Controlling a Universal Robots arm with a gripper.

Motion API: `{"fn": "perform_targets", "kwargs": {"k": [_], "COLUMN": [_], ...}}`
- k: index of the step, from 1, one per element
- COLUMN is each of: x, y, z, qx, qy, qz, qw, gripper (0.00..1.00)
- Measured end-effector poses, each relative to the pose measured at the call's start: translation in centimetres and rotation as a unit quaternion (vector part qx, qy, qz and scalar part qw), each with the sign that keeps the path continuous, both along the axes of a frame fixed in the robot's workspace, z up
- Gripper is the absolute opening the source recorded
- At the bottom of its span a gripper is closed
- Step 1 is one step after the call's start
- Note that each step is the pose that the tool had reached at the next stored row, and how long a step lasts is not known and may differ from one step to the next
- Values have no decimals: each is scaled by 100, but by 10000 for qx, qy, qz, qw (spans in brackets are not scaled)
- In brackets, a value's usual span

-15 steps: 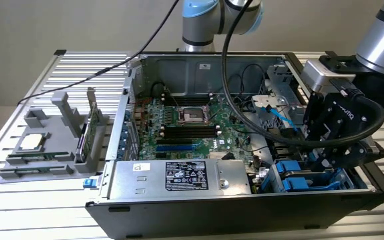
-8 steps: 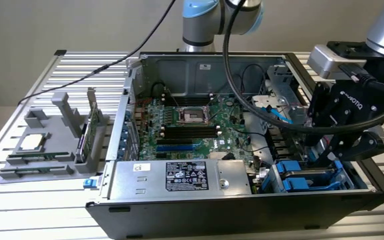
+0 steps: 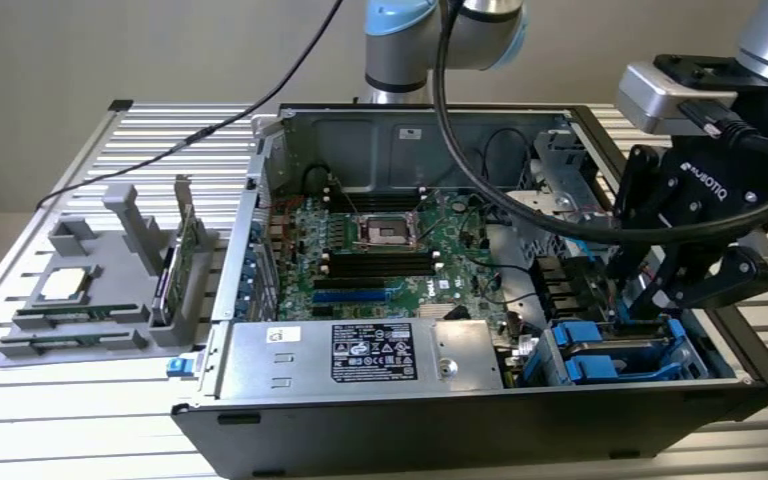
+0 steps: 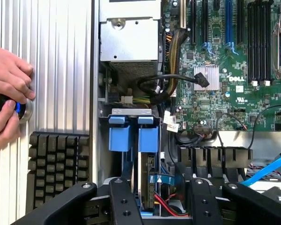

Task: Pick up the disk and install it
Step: 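Insert the first disk wire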

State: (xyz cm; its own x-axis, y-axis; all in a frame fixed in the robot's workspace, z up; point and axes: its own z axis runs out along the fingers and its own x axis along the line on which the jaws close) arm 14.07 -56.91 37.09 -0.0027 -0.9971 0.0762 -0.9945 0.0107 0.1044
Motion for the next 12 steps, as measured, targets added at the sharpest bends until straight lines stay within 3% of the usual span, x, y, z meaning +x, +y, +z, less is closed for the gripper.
{"fn": "perform_targets", "kwargs": {"k": [5, 10, 12], "x": [-6, -6, -8], "y": [0, -12, -12], "z": [29, 189, 230], "qx": [27, 43, 43], "qy": [-14, -32, -53], "qz": [-2, -2, -3], "qw": [10000, 10000, 10000], "gripper": [48, 48, 46]}}
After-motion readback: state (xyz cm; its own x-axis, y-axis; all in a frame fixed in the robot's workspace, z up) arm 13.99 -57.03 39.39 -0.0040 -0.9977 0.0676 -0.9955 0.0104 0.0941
